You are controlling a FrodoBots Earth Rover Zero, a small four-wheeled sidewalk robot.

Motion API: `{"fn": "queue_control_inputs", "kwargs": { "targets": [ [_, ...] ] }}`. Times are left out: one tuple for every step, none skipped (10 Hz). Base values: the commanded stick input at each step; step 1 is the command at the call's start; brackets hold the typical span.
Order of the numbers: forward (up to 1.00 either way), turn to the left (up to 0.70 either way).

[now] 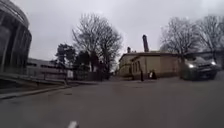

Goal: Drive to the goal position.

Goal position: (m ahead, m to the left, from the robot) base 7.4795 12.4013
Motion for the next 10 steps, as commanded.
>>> {"fn": "queue_control_inputs", "kwargs": {
  "targets": [
    [1.00,-0.39],
    [1.00,-0.35],
    [1.00,-0.20],
    [1.00,-0.04],
    [1.00,0.01],
    [1.00,0.01],
    [1.00,0.01],
    [1.00,0.01],
    [1.00,0.01],
    [1.00,0.01]
  ]
}}
